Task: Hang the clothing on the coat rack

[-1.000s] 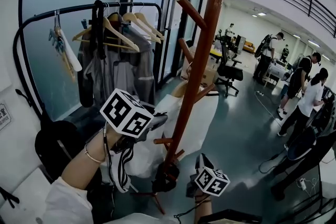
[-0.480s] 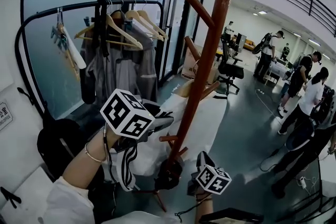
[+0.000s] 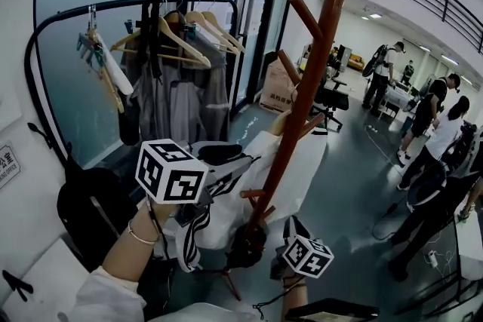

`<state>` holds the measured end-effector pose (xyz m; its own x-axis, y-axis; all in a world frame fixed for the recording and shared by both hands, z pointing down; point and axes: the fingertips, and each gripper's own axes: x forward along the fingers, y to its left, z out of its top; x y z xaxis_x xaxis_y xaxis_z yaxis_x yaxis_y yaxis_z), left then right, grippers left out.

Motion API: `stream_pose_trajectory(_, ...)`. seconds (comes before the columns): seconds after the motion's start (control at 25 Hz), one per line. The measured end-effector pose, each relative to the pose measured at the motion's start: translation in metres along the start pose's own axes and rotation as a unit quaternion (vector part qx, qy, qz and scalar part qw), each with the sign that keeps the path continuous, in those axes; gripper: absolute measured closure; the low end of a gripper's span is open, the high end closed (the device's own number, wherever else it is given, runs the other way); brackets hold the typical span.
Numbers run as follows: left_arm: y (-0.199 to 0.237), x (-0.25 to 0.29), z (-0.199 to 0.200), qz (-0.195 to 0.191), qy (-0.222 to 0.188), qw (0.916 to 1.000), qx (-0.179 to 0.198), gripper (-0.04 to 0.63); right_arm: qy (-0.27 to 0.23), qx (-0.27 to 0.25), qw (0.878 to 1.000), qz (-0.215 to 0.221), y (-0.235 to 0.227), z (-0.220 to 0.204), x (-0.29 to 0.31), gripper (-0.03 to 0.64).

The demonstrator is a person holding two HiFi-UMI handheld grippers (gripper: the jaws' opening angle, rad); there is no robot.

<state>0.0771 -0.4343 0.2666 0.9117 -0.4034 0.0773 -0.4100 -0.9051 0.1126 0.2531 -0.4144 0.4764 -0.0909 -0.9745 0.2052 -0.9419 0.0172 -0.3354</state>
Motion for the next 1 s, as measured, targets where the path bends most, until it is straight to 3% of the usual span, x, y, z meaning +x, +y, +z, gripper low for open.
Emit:
stream_pose_trajectory(0.28, 0.023, -0.048, -0.001, 0.069, -0.116, 0.9893, -0.056, 0.465, 0.002, -0.014, 1.0, -0.002, 0.017, -0.003, -0.005, 0.594)
stream_pose_trajectory(0.56, 0.059, -0.095, -0.063, 0.195, -0.183, 0.9555, -0.125, 0.5, 0.016, -0.023, 1.0, -0.01, 0.024, -0.018, -0.018, 0.594)
stream_pose_trajectory(0.76, 0.065, -0.122, -0.108, 0.24, -0.186, 0.9384, -0.165, 0.542, 0.025, -0.021, 0.999, -0.025, 0.011, -0.031, -0.033, 0.594)
stream_pose_trajectory(1.0, 0.057, -0.14, -0.159, 0.337, -0.111, 0.9294, -0.102, 0.586, 0.02, -0.019, 0.999, -0.02, 0.003, -0.033, -0.042, 0.594)
